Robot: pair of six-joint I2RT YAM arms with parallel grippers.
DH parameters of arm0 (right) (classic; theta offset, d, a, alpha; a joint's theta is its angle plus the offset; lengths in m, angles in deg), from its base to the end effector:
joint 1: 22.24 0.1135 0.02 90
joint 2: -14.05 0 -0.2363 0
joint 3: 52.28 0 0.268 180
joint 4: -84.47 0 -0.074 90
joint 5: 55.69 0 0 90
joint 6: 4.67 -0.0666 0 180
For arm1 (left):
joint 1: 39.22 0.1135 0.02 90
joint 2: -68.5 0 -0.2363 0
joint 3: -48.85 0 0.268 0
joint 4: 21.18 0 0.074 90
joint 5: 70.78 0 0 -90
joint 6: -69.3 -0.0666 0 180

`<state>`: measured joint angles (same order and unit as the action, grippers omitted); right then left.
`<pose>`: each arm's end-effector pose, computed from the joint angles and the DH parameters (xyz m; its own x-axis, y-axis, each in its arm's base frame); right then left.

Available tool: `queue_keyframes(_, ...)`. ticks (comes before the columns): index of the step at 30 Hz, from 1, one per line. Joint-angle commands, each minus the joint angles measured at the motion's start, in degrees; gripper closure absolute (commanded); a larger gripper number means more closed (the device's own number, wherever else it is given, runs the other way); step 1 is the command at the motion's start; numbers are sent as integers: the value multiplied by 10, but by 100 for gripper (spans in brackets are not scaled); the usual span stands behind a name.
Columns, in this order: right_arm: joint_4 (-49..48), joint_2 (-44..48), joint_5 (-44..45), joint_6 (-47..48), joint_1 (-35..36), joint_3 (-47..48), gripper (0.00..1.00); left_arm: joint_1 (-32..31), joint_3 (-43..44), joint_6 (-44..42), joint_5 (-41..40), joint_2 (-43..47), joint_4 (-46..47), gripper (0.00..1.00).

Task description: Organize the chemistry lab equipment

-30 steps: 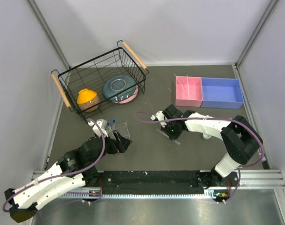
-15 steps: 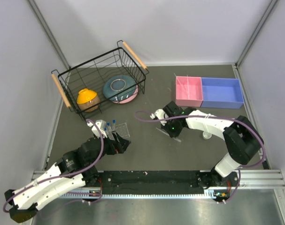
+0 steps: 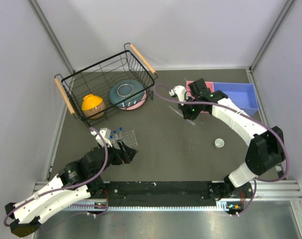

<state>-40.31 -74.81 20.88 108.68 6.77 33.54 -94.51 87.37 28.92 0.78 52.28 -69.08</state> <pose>0.3038 0.1861 0.2175 -0.4535 -0.6923 -0.5613 -0.8260 0.5631 -0.0272 0.1111 -0.1235 0.2219 -0.6297 -0.3600 -0.6884 0.2126 0.7725 -0.5984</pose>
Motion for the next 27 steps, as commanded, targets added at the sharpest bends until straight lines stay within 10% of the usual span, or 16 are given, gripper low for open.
queue_keyframes(1,18,3,-24,21,-40,74,100,-1,1,3,-8,12,-4,1)
queue_keyframes(27,29,-215,-41,-21,-189,411,100,0,0,-8,-22,12,-8,1)
